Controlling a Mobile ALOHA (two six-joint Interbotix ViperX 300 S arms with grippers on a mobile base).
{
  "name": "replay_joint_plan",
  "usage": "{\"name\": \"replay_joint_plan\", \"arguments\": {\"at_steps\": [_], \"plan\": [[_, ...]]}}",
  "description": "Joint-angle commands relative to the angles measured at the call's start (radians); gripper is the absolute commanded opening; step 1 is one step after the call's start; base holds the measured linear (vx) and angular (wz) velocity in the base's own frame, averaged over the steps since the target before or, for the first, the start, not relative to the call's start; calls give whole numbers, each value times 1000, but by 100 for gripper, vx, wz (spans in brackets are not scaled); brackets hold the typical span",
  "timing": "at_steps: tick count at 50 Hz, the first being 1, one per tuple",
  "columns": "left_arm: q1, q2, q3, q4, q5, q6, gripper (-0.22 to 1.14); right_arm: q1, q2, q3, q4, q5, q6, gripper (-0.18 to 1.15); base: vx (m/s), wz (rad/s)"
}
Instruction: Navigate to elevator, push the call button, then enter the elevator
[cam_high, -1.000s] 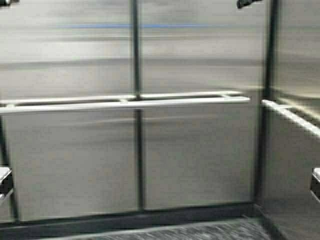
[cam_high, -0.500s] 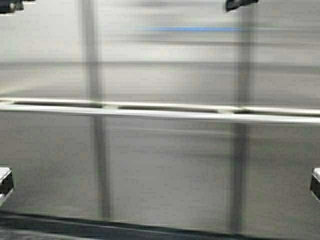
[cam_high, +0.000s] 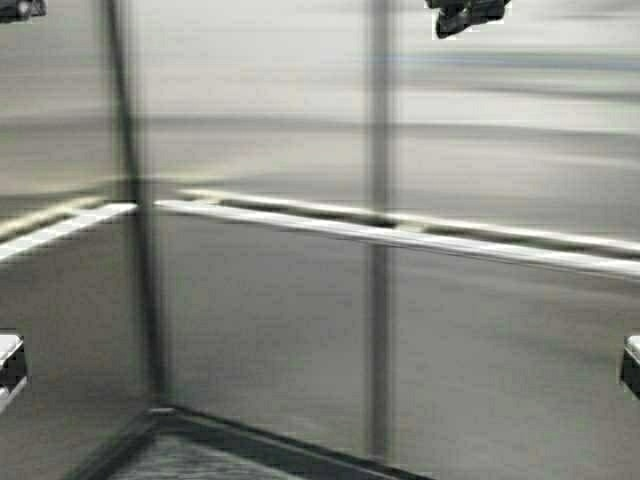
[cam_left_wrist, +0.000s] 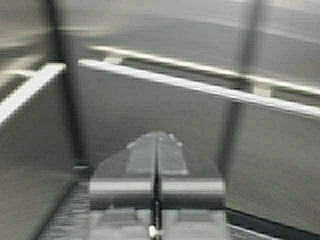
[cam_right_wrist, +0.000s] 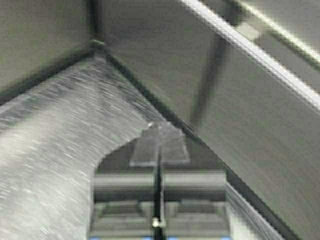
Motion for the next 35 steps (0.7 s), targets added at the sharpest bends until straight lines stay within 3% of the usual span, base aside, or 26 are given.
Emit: {"name": "replay_joint_plan", "arguments": {"at_steps": [1, 16, 35], "plan": [[2, -26, -15, 2, -8, 2, 3, 3, -11, -18, 2, -9, -5, 6, 18, 56], [0, -18, -9, 2, -9, -5, 3, 6, 15, -9, 2, -11, 0, 6, 16, 52], [-5, -155, 29, -2, 34, -14, 3, 118, -40, -12, -2, 110, -5, 6, 12, 49]]}}
